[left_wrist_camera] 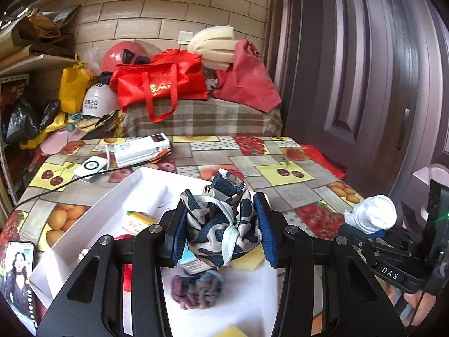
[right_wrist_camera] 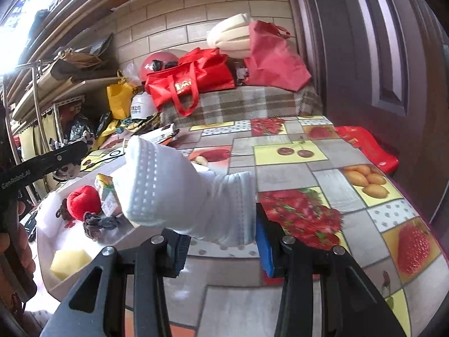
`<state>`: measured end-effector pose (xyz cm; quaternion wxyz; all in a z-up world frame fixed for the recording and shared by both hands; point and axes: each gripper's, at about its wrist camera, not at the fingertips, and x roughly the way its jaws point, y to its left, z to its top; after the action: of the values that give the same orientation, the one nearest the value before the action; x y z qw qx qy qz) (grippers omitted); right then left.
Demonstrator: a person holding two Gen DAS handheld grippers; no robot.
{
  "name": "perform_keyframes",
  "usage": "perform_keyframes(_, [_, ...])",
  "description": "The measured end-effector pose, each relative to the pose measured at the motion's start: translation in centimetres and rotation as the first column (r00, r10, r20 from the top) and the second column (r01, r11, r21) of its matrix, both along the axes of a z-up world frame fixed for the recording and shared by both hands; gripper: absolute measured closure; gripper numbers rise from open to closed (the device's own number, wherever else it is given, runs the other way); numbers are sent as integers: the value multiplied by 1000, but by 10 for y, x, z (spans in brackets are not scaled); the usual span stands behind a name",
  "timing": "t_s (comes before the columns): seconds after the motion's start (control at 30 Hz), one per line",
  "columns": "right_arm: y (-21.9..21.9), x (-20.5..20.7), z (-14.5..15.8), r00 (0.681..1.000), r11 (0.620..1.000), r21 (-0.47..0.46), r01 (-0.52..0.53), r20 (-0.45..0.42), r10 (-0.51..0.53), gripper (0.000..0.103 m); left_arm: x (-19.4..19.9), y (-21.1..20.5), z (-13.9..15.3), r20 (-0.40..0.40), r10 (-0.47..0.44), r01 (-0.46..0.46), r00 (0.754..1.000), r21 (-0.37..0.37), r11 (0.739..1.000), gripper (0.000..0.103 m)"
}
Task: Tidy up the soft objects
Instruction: 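Carry the scrunchie and sock over the white box with both grippers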
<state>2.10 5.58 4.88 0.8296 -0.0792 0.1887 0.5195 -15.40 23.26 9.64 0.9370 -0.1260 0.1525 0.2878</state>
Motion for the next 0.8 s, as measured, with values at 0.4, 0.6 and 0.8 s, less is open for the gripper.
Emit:
perform_keyframes(0.4, [39,-30,12,994,994,22,-107,-1,107,61,-20,35,-6,-4,101,-101,995,-38,994,59])
perform_keyframes(0.6, [60,-44,32,987,985,56,-163,-7,163,61,-28,51,-12,-12,143,-143,990,-76,987,59])
perform_keyframes(0.8, [84,-55,42,979,978,64,-200,-11,201,61,-33,56,-13,-14,170,-170,985,-78,982,59])
